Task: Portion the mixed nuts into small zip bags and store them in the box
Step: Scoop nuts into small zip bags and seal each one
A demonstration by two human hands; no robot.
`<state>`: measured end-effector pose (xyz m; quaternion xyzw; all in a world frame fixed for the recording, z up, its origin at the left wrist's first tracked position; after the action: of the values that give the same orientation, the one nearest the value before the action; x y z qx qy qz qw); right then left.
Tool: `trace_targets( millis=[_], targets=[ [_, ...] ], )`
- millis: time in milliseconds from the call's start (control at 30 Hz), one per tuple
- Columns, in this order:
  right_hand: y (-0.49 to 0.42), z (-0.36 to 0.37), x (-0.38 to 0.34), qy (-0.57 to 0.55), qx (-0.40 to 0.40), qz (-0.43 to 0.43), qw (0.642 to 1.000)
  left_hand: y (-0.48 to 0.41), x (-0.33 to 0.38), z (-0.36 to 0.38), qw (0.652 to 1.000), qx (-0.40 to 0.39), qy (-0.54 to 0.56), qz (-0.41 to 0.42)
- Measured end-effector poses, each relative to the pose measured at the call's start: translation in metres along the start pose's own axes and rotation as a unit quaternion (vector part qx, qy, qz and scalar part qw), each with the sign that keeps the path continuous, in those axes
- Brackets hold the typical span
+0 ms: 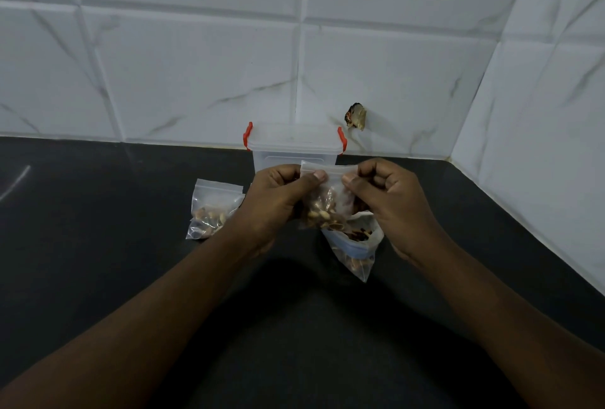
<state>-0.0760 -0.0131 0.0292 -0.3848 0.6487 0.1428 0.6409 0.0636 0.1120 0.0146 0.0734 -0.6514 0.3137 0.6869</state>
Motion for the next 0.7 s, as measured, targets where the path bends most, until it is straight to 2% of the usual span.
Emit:
trace_targets(
  millis=[400,533,700],
  targets=[
    [-0.0012,-0.0004,-0.0037,-0.078,0.01,0.019,0.997,0.0018,0.0039,0.0055,0.997,0.045,0.049,0.043],
    [-0.0007,0.004,0.0014,-0.063,-0.025,0.03,0.997,0.0025,0.0024,0.0049,0.996,0.066,0.058,0.03],
    [0.0019,0.0057,-0.0013,-0.026,-0.02,-0.003,0.999,0.001,0.0007,0.0081,0.999,0.034,0.026,0.028]
  ],
)
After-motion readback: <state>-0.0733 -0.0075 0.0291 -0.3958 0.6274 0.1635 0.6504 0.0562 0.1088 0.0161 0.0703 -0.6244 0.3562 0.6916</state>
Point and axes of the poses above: each hand's wrist, its own y-axis away from the middle knuckle, its own z-axis out of the palm, x = y × z, the point moved 4 cm from there along -y, towards the middle knuckle, and after that the axes turned 7 degrees about z, right-handed, at the moved point
